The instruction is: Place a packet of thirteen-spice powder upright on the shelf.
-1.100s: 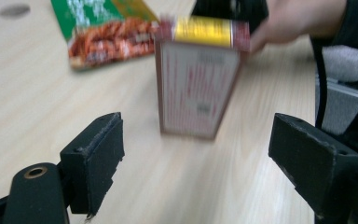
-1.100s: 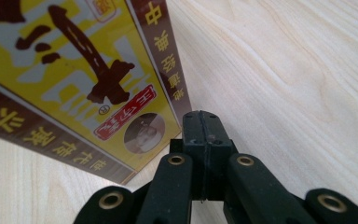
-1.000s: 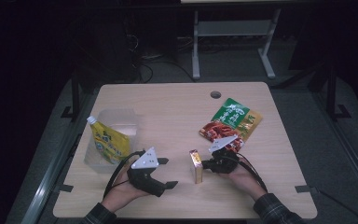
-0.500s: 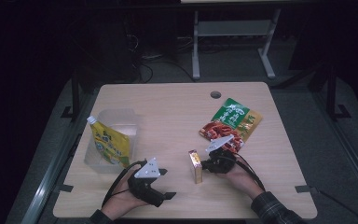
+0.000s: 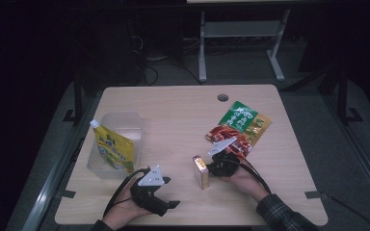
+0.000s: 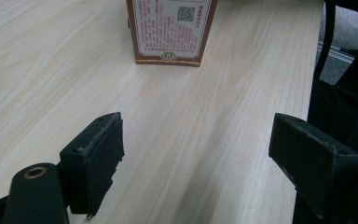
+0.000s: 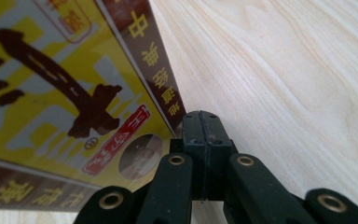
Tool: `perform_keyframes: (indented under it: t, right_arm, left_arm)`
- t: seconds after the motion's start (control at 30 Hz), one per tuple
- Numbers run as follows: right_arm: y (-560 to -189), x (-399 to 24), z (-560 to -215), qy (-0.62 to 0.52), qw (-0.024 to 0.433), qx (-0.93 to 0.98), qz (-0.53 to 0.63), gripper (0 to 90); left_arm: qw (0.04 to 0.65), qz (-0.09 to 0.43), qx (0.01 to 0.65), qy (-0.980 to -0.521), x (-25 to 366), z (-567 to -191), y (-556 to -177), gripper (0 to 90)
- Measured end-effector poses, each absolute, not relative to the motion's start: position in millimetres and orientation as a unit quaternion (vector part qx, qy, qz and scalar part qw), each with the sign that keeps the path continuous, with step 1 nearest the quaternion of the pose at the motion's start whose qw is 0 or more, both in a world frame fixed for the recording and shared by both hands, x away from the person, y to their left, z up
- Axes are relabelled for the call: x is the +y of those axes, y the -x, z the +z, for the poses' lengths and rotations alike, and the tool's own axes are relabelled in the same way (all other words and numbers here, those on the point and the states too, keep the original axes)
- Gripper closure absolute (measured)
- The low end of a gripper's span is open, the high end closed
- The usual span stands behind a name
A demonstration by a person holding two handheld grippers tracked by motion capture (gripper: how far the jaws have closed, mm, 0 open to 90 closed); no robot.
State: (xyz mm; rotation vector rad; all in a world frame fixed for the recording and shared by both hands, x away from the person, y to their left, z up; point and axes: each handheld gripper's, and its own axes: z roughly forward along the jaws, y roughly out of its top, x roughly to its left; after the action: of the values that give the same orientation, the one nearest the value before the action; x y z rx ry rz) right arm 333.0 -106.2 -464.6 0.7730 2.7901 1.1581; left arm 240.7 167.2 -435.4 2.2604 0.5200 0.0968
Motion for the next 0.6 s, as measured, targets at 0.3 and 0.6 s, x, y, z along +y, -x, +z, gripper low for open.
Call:
perform_keyframes:
  t: [0.3,0.6]
  right_arm:
    - [-335,-105,-461,-0.250,0.016,0.893,0.374,89.5]
    - [-311,-138,-447,-0.320,0.042,0.871,0.371,67.8]
  left_arm:
    - [0.395,0.040,0.209,-0.894,169,-436,-239,17.2]
    - [0.400,0.033,0.209,-0.892,172,-437,-249,17.3]
